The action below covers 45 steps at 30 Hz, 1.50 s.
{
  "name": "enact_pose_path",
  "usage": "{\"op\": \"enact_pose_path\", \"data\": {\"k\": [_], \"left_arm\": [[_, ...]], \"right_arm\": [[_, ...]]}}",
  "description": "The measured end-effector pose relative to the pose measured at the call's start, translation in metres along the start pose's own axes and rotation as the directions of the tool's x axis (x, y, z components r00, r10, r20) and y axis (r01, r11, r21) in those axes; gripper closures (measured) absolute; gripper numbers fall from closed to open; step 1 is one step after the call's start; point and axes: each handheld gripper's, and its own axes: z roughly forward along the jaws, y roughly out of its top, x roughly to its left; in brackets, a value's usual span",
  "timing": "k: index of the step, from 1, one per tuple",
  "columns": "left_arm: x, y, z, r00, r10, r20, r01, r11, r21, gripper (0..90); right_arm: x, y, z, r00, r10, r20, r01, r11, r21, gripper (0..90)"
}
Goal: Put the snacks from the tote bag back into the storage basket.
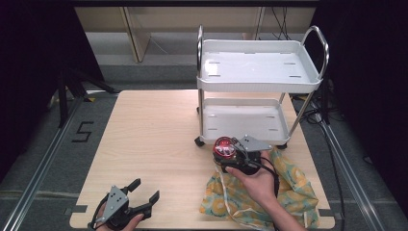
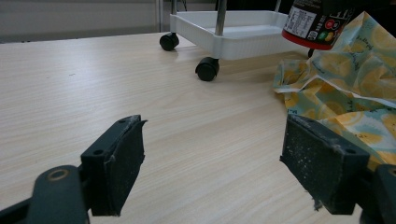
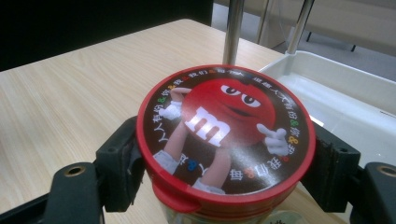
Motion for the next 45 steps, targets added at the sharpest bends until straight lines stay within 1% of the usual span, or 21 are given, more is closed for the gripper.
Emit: {"op": "enact_pose_path", "data": {"k": [3, 5, 6, 8, 9, 10, 11, 14, 18, 19, 24, 27, 30, 33, 34, 36, 37, 39, 40, 43, 45], "left_arm": [[0.000, 0.000, 0.000, 1.0000, 0.002, -0.001, -0.002, 1.0000, -0.005, 20.3], [0.000, 0.000, 0.000, 1.0000, 0.002, -0.001, -0.002, 1.0000, -0.005, 20.3], [0.000, 0.000, 0.000, 1.0000, 0.003, -0.001, -0.003, 1.0000, -0.005, 20.3], [0.000, 0.000, 0.000, 1.0000, 0.003, 0.001, -0.003, 1.0000, -0.005, 20.3], [0.000, 0.000, 0.000, 1.0000, 0.002, -0.001, -0.002, 1.0000, -0.005, 20.3], [0.000, 0.000, 0.000, 1.0000, 0.008, 0.002, -0.008, 1.0000, -0.005, 20.3], [0.000, 0.000, 0.000, 1.0000, 0.007, 0.003, -0.007, 1.0000, -0.006, 20.3], [0.000, 0.000, 0.000, 1.0000, 0.008, 0.002, -0.008, 1.0000, -0.006, 20.3], [0.000, 0.000, 0.000, 0.9999, 0.010, 0.002, -0.010, 0.9999, -0.007, 20.3], [0.000, 0.000, 0.000, 0.9999, 0.010, 0.002, -0.010, 0.9999, -0.007, 20.3], [0.000, 0.000, 0.000, 0.9999, 0.010, 0.001, -0.010, 0.9999, -0.007, 20.3], [0.000, 0.000, 0.000, 1.0000, 0.010, 0.001, -0.010, 0.9999, -0.007, 20.3], [0.000, 0.000, 0.000, 1.0000, 0.009, 0.002, -0.009, 0.9999, -0.008, 20.3], [0.000, 0.000, -0.001, 1.0000, 0.002, -0.001, -0.002, 1.0000, -0.005, 20.3], [0.000, 0.001, 0.000, 0.9999, 0.012, 0.003, -0.012, 0.9999, -0.006, 20.3], [0.000, 0.000, 0.000, 1.0000, 0.009, 0.002, -0.009, 0.9999, -0.008, 20.3], [0.000, 0.000, 0.000, 1.0000, 0.009, 0.002, -0.009, 0.9999, -0.007, 20.3], [0.000, 0.000, 0.000, 1.0000, 0.007, 0.001, -0.007, 1.0000, -0.006, 20.4], [0.000, 0.000, 0.000, 1.0000, 0.003, -0.002, -0.003, 1.0000, -0.006, 20.4], [0.000, 0.000, 0.000, 0.9999, 0.011, 0.003, -0.011, 0.9999, -0.008, 20.4], [0.000, 0.000, 0.000, 1.0000, 0.009, 0.003, -0.009, 0.9999, -0.007, 20.4]], "right_arm": [[0.000, 0.001, -0.001, 1.0000, -0.002, 0.004, 0.002, 1.000, 0.006, 26.6], [0.001, 0.001, -0.001, 0.9999, 0.012, 0.005, -0.012, 1.000, 0.006, 26.6], [0.000, 0.002, -0.001, 1.0000, -0.007, 0.006, 0.007, 1.000, 0.004, 26.6], [-0.001, 0.003, 0.000, 1.0000, -0.003, 0.007, 0.003, 1.000, -0.002, 26.6], [0.000, 0.003, 0.000, 0.9997, 0.019, 0.013, -0.019, 1.000, 0.003, 26.6], [-0.002, 0.004, 0.000, 0.9999, 0.005, 0.011, -0.005, 1.000, 0.008, 26.6], [-0.001, 0.004, 0.000, 0.9998, 0.011, 0.014, -0.011, 1.000, 0.009, 26.5], [-0.002, 0.005, 0.001, 0.9999, -0.005, 0.009, 0.005, 1.000, 0.008, 26.5], [-0.001, 0.006, 0.002, 0.9999, 0.003, 0.011, -0.003, 1.000, 0.008, 26.5], [-0.001, 0.006, 0.002, 0.9999, -0.009, 0.014, 0.009, 1.000, 0.004, 26.6], [0.000, 0.007, 0.004, 0.9999, 0.007, 0.012, -0.007, 1.000, 0.009, 26.6], [-0.001, 0.008, 0.005, 0.9999, -0.006, 0.013, 0.006, 1.000, 0.003, 26.6], [-0.001, 0.010, 0.005, 0.9999, 0.006, 0.010, -0.006, 1.000, 0.010, 26.6], [-0.002, 0.011, 0.006, 0.9999, -0.002, 0.015, 0.001, 1.000, 0.006, 26.6], [-0.002, 0.011, 0.006, 0.9999, 0.006, 0.013, -0.006, 1.000, 0.007, 26.6], [-0.003, 0.012, 0.007, 0.9999, -0.005, 0.011, 0.005, 1.000, 0.008, 26.6], [-0.002, 0.013, 0.007, 0.9999, 0.005, 0.010, -0.005, 1.000, 0.009, 26.6], [-0.003, 0.014, 0.008, 1.0000, -0.005, 0.006, 0.005, 1.000, -0.001, 26.5], [-0.002, 0.015, 0.009, 0.9997, -0.016, 0.016, 0.016, 1.000, -0.003, 26.5], [-0.001, 0.017, 0.009, 1.0000, -0.001, 0.008, 0.001, 1.000, 0.003, 26.6], [-0.001, 0.018, 0.009, 0.9999, -0.009, 0.009, 0.009, 1.000, 0.005, 26.6]]}}
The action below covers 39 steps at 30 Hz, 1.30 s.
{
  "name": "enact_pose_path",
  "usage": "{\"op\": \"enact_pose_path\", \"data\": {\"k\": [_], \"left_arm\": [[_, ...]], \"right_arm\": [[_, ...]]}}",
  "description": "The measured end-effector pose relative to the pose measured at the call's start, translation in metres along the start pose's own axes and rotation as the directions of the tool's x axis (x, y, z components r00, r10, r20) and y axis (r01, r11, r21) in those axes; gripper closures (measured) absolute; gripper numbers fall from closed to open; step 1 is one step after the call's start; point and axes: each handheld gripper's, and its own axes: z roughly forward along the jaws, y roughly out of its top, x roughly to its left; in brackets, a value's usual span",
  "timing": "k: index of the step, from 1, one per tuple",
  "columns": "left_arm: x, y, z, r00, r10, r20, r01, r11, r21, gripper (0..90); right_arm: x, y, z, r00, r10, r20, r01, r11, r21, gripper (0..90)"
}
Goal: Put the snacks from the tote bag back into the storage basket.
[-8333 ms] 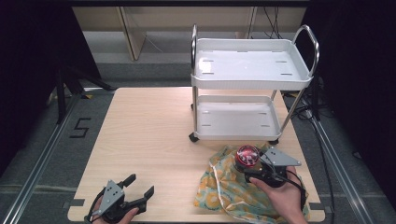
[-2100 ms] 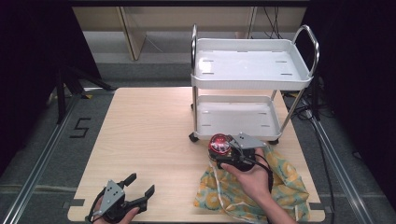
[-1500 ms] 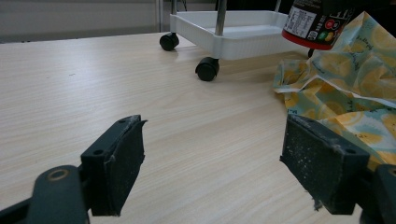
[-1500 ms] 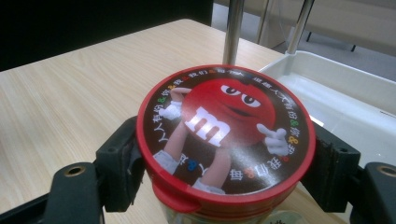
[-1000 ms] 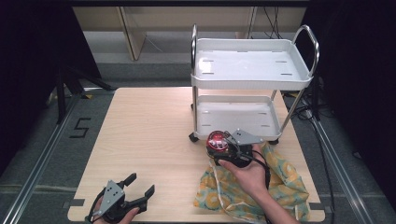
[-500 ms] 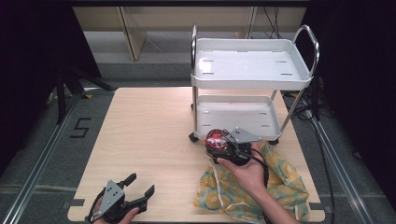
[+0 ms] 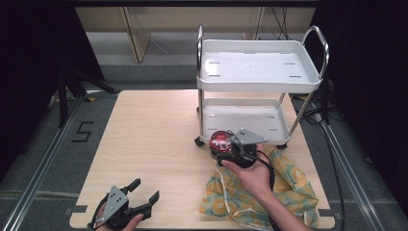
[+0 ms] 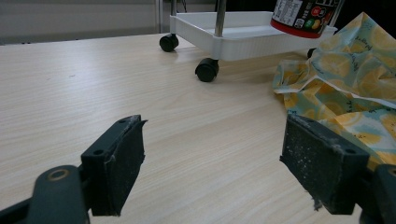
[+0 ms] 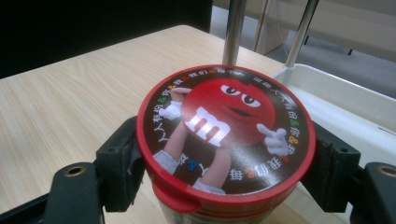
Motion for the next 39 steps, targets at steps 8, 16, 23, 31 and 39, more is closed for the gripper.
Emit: {"op": "enact_pose_path", "data": {"k": [8, 16, 23, 31, 39], "left_arm": [[-0.001, 0.000, 0.000, 1.0000, -0.008, -0.004, 0.008, 1.0000, -0.002, 20.5], [-0.001, 0.000, -0.001, 1.0000, 0.009, -0.004, -0.009, 0.9999, -0.006, 20.7], [-0.001, 0.000, 0.000, 1.0000, 0.004, -0.002, -0.004, 1.0000, -0.008, 20.7], [-0.001, 0.000, 0.000, 1.0000, -0.004, -0.002, 0.004, 1.0000, -0.008, 20.8], [-0.001, 0.001, 0.000, 1.0000, 0.003, -0.001, -0.003, 1.0000, -0.009, 20.8]], "right_arm": [[0.000, -0.001, 0.004, 1.0000, -0.009, 0.004, 0.009, 1.000, -0.003, 26.6], [-0.003, -0.001, 0.005, 0.9999, 0.011, 0.008, -0.012, 1.000, 0.014, 26.6], [-0.006, 0.001, 0.007, 0.9996, 0.025, 0.010, -0.025, 1.000, 0.006, 26.5], [-0.011, 0.001, 0.008, 0.9989, 0.046, 0.009, -0.046, 0.999, 0.006, 26.6], [-0.018, 0.003, 0.008, 0.9990, 0.041, 0.019, -0.041, 0.999, 0.001, 26.6]]}}
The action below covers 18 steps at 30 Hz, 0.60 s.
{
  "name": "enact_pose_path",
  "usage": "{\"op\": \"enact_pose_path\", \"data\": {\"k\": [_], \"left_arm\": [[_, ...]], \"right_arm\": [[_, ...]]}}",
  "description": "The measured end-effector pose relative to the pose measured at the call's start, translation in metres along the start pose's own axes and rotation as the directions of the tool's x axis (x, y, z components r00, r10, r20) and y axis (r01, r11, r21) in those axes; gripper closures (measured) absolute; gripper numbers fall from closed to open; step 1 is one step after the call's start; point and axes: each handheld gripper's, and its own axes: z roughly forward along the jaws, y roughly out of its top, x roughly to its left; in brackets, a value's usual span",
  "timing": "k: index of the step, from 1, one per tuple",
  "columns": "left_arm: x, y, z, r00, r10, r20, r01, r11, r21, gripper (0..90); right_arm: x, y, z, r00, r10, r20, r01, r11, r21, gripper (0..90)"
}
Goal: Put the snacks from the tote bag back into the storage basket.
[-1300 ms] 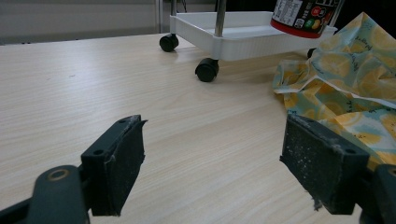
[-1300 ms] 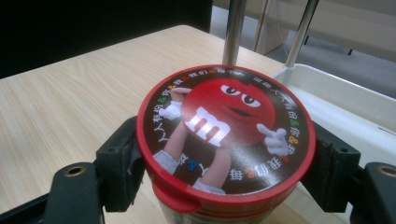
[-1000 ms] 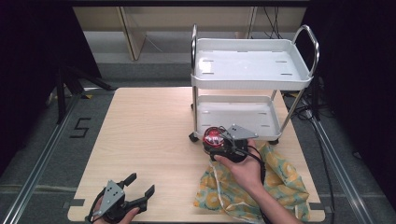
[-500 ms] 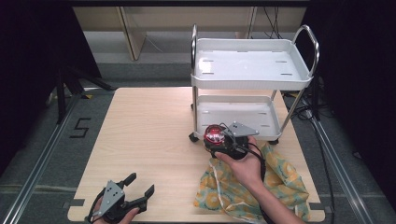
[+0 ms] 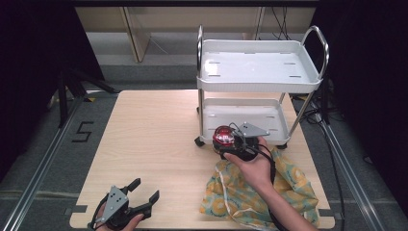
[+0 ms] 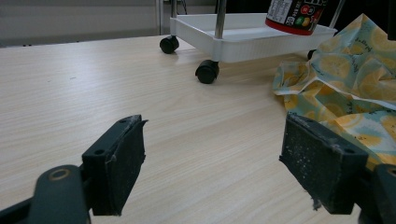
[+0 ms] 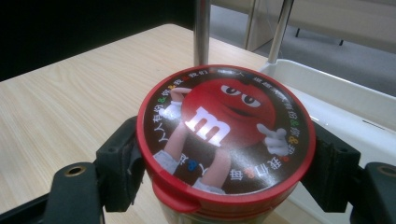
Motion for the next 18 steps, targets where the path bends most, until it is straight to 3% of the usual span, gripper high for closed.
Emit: {"op": "enact_pose_path", "data": {"k": [3, 5, 12, 18], "left_arm": [[-0.0002, 0.0002, -0.0008, 1.0000, -0.001, -0.004, 0.001, 1.0000, 0.004, 20.8], [0.0002, 0.0000, -0.0004, 1.0000, -0.001, 0.000, 0.001, 1.0000, 0.002, 20.8], [0.0001, 0.0002, -0.0009, 1.0000, -0.001, -0.002, 0.001, 1.0000, 0.005, 20.9], [-0.0001, 0.0003, -0.0009, 1.0000, -0.001, -0.002, 0.001, 1.0000, 0.004, 20.9]], "right_arm": [[0.0004, 0.0014, -0.0011, 0.9998, 0.009, 0.019, -0.009, 1.000, 0.015, 26.5], [0.0001, 0.0021, 0.0011, 1.0000, 0.009, 0.002, -0.009, 1.000, 0.009, 26.6], [0.0003, 0.0043, 0.0033, 1.0000, -0.001, 0.009, 0.001, 1.000, 0.008, 26.6], [0.0002, 0.0055, 0.0043, 0.9996, 0.026, 0.012, -0.026, 1.000, 0.013, 26.6]]}}
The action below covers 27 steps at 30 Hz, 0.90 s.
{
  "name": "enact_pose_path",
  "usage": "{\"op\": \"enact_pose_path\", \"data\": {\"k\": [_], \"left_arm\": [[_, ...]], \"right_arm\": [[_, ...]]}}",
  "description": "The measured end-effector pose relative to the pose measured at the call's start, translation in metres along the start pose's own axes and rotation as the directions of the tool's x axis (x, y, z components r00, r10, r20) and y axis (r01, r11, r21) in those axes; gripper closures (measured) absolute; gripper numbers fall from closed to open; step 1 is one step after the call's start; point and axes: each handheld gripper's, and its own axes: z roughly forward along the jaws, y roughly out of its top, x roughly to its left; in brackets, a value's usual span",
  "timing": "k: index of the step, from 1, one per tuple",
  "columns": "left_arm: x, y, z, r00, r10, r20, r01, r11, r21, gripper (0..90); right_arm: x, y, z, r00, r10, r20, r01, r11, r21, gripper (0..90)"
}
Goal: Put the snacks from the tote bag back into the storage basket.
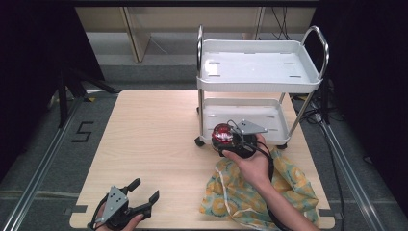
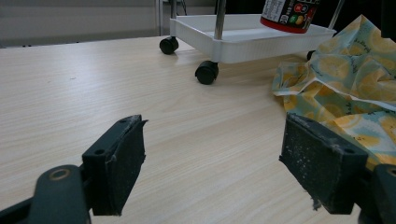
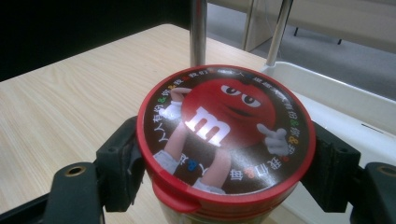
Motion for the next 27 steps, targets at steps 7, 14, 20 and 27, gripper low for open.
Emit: {"op": "enact_pose_path", "data": {"k": [7, 14, 20, 27], "left_arm": [[0.0003, 0.0000, -0.0001, 1.0000, -0.001, 0.002, 0.001, 1.0000, -0.001, 20.9], [0.0002, -0.0004, 0.0003, 0.9999, -0.012, 0.001, 0.012, 0.9999, -0.006, 21.0], [0.0011, 0.0001, 0.0007, 1.0000, 0.004, -0.003, -0.004, 0.9999, -0.013, 21.1], [0.0001, 0.0001, -0.0001, 1.0000, 0.000, 0.003, 0.000, 1.0000, -0.002, 21.2]], "right_arm": [[0.0006, 0.0019, 0.0026, 0.9997, -0.016, 0.016, 0.016, 1.000, 0.010, 26.6], [-0.0008, 0.0056, 0.0061, 0.9999, -0.016, 0.006, 0.016, 1.000, 0.008, 26.6], [-0.0017, 0.0091, 0.0070, 0.9999, -0.016, 0.004, 0.016, 1.000, 0.002, 26.6], [-0.0029, 0.0083, 0.0096, 0.9998, -0.017, 0.014, 0.016, 1.000, 0.010, 26.6]]}}
